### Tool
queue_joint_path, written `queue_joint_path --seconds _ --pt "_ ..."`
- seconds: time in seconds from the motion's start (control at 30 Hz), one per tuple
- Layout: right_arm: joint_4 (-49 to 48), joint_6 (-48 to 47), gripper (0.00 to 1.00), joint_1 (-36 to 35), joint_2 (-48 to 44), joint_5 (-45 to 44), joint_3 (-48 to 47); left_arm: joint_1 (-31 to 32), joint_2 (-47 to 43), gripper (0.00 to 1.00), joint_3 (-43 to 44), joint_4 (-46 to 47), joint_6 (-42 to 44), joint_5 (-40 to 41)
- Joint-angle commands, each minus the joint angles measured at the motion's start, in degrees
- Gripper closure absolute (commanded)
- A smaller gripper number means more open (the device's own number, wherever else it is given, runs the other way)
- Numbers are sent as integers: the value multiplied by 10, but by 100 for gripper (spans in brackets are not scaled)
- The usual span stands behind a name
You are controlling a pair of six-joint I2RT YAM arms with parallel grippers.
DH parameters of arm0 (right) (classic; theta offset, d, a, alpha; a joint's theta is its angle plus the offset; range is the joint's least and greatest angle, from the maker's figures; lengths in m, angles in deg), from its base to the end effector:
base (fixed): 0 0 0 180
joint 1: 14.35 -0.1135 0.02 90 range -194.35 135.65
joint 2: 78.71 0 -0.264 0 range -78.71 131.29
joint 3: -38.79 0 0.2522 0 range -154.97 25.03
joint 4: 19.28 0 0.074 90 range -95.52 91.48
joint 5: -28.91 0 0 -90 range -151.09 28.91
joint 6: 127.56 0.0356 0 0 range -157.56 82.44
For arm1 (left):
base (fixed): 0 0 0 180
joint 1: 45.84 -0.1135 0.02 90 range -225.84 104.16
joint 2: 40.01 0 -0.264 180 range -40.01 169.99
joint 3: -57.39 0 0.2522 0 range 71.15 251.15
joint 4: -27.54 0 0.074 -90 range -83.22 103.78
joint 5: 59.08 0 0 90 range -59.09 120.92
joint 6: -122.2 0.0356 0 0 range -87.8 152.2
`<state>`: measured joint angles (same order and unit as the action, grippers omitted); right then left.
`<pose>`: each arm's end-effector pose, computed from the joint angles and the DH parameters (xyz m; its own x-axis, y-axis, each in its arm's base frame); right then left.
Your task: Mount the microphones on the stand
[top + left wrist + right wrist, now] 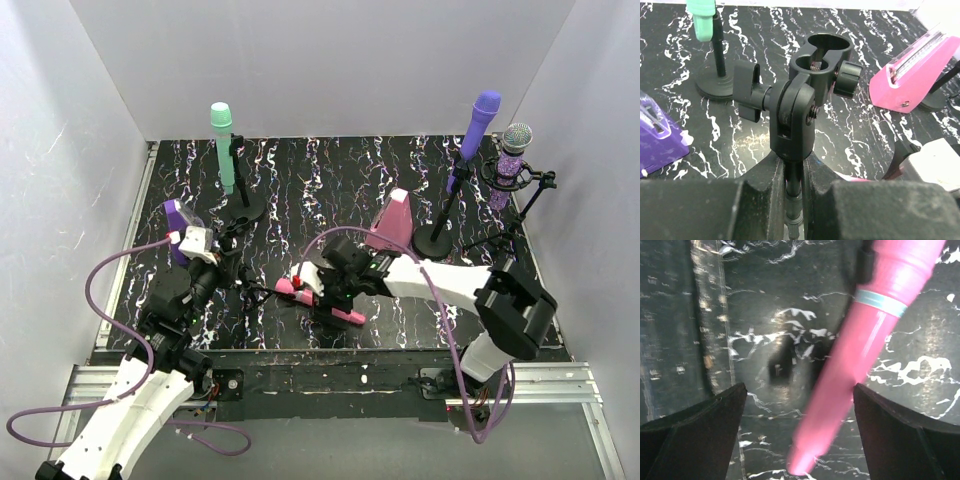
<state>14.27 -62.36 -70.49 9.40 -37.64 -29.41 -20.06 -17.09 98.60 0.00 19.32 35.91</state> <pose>0.1620 0.2669 0.2058 -0.0314 -0.7375 -0.6746 -0.9992 0.0056 0.0405 0.1133 -0.0513 0.2779 -0.2204 -0.1401 -0.9653 0.3147 0.9265 -0.2064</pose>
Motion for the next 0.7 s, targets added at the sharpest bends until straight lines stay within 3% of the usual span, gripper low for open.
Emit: queue_joint_path --seconds 0.0,0.1,0.27,0.4,0.57,0.67 --pt "-27 50 9 -27 42 -76 -18 1 -9 100 26 -26 8 18" --pt "-45 55 14 -25 45 -104 3 1 -23 100 26 -42 14 8" --pt "-41 68 60 -3 62 -107 9 1 -31 100 18 -35 13 -19" --pt "-22 86 60 31 93 -104 -6 1 -16 100 22 -14 20 -50" --pt "17 92 65 89 91 -41 -36 1 35 100 22 23 38 -167" --pt "30 84 60 104 77 -40 -36 1 68 100 31 33 55 -205"
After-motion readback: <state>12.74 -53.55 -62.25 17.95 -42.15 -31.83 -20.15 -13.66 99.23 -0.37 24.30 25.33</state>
